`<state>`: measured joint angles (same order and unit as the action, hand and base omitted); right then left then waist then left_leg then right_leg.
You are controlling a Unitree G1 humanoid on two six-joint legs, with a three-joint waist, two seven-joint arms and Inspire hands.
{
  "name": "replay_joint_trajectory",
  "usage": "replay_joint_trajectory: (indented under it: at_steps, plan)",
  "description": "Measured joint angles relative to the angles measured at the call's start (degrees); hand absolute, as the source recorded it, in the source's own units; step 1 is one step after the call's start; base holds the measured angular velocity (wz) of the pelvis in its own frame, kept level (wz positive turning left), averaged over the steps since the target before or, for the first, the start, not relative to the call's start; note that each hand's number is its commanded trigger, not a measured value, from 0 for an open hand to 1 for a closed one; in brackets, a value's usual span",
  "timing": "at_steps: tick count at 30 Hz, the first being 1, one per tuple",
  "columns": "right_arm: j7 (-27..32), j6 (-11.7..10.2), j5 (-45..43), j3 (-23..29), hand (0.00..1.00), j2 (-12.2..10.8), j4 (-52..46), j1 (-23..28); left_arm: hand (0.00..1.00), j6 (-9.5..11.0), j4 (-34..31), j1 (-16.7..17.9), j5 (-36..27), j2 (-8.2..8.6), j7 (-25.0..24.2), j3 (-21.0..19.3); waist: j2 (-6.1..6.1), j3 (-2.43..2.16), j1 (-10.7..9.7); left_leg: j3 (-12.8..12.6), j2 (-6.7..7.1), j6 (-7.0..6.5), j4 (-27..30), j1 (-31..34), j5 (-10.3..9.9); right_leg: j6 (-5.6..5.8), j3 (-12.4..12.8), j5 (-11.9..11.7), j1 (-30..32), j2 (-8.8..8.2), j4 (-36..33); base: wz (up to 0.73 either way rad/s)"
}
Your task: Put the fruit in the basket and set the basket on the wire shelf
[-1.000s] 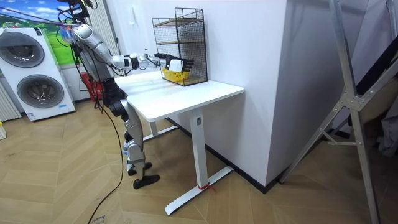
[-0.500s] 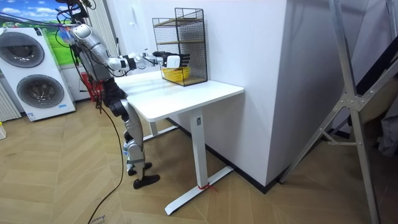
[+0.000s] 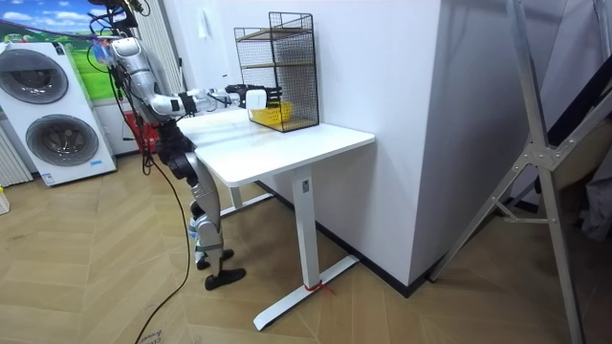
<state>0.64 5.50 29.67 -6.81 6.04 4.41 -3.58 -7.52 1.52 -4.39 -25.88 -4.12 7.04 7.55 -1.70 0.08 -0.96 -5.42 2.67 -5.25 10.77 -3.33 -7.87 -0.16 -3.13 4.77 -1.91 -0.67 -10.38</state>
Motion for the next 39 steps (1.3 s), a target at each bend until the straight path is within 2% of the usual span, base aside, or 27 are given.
replay_joint_trajectory:
  at_steps: [3, 8, 12, 14, 24, 26, 29, 31, 34, 37, 39]
  plan:
    - [-1.3, 0.0, -1.3, -0.4, 0.0, -0.1, -2.6, 1.9, 0.0, 0.6, -0.7, 1.8, 2.7, 0.03, -0.3, 0.5, 0.47, 0.28, 0.0, 0.1, 0.01, 0.0, 0.0, -0.1, 0.0, 0.13, 0.0, 0.1, 0.1, 0.01, 0.1, 0.0]
    - [-3.5, -0.3, -3.7, -0.6, 0.0, -0.2, -6.0, 4.0, 0.0, 0.7, -3.5, 4.0, 4.3, 0.09, -1.5, 0.6, 0.66, 0.21, 0.1, 0.1, 0.02, 0.01, 0.0, 0.8, 0.0, -0.14, 0.0, -0.1, 0.8, 0.01, -0.2, 0.0]
    - [-5.2, -0.9, -3.9, -0.8, 0.0, -0.2, -8.0, 5.3, 0.0, 3.4, -6.2, 6.4, 3.9, -0.01, -3.2, 1.0, 0.91, 0.14, -0.1, 0.1, 0.02, 0.02, 0.0, 0.9, 0.0, -0.01, -0.1, 0.1, 0.9, -0.03, -0.2, 0.0]
    - [-5.7, -2.1, -4.0, -0.8, 0.0, -0.1, -8.2, 6.4, 0.0, 4.6, -6.5, 8.0, 3.9, -0.48, -3.8, 1.7, 0.97, 0.09, -0.1, 0.1, 0.02, 0.03, 0.1, 0.8, 0.0, 0.14, -0.2, 0.2, 1.0, -0.05, -0.2, 0.0]
    - [-8.0, -3.1, -10.0, -0.8, 0.0, -0.1, -12.0, 10.6, 0.0, 6.4, -8.2, 13.5, 4.1, -1.98, -7.1, 1.9, 1.01, 0.03, -0.2, 0.2, 0.02, 0.05, 0.1, 1.2, 0.0, 0.19, 0.0, 0.3, 1.0, 0.1, -0.3, 0.0]
    - [-8.4, -4.6, -11.1, -0.8, 0.0, 0.0, -12.3, 11.5, 0.0, 7.4, -9.5, 15.4, 4.5, -2.06, -7.7, 2.1, 1.03, -0.01, -0.3, 0.2, 0.02, 0.05, 0.1, 1.2, 0.0, 0.21, -0.1, 0.3, 1.0, 0.11, -0.2, 0.0]
    - [-8.4, -5.6, -12.5, -0.7, 0.0, 0.0, -12.3, 12.9, 0.0, 8.6, -9.8, 17.0, 6.2, -2.15, -7.6, 2.0, 1.11, -0.06, -0.2, 0.3, 0.03, 0.05, 0.1, 1.2, 0.0, 0.23, -0.2, 0.3, 0.8, 0.16, -0.1, 0.01]
    - [-9.1, -6.3, -14.2, -0.4, 0.0, 0.1, -12.4, 14.5, 0.0, 9.7, -9.8, 18.6, 8.1, -2.56, -7.6, 1.4, 1.24, -0.15, -0.1, 0.6, 0.1, 0.07, 0.1, 1.2, 0.0, 0.26, 0.1, 0.4, 0.8, 0.23, -0.1, 0.06]
    - [-9.8, -6.8, -14.6, 0.4, 0.0, 0.5, -13.9, 16.6, 0.0, 10.4, -10.4, 19.4, 10.9, -3.37, -7.5, 0.9, 1.34, -0.15, 0.1, 1.0, 0.15, 0.11, 0.1, 1.3, 0.0, 0.27, 0.4, 0.7, 1.0, 0.1, -0.3, 0.04]
    - [-10.0, -7.0, -14.5, 3.2, 0.0, 1.3, -17.2, 17.2, 0.0, 11.2, -11.4, 19.7, 13.1, -3.5, -7.5, -1.6, 1.51, -0.07, 0.1, 1.0, 0.15, 0.14, 0.1, 1.1, 0.0, 0.36, 0.1, 0.6, 0.9, 0.11, -0.2, 0.0]
    - [-9.4, -8.0, -14.5, 5.3, 0.0, 1.6, -18.1, 17.4, 0.0, 11.8, -12.9, 20.9, 13.2, -3.81, -7.5, -3.5, 1.46, -0.04, 0.0, 1.0, 0.14, 0.16, 0.1, 1.1, 0.1, 0.35, -0.2, 0.6, 0.9, 0.13, -0.1, 0.0]
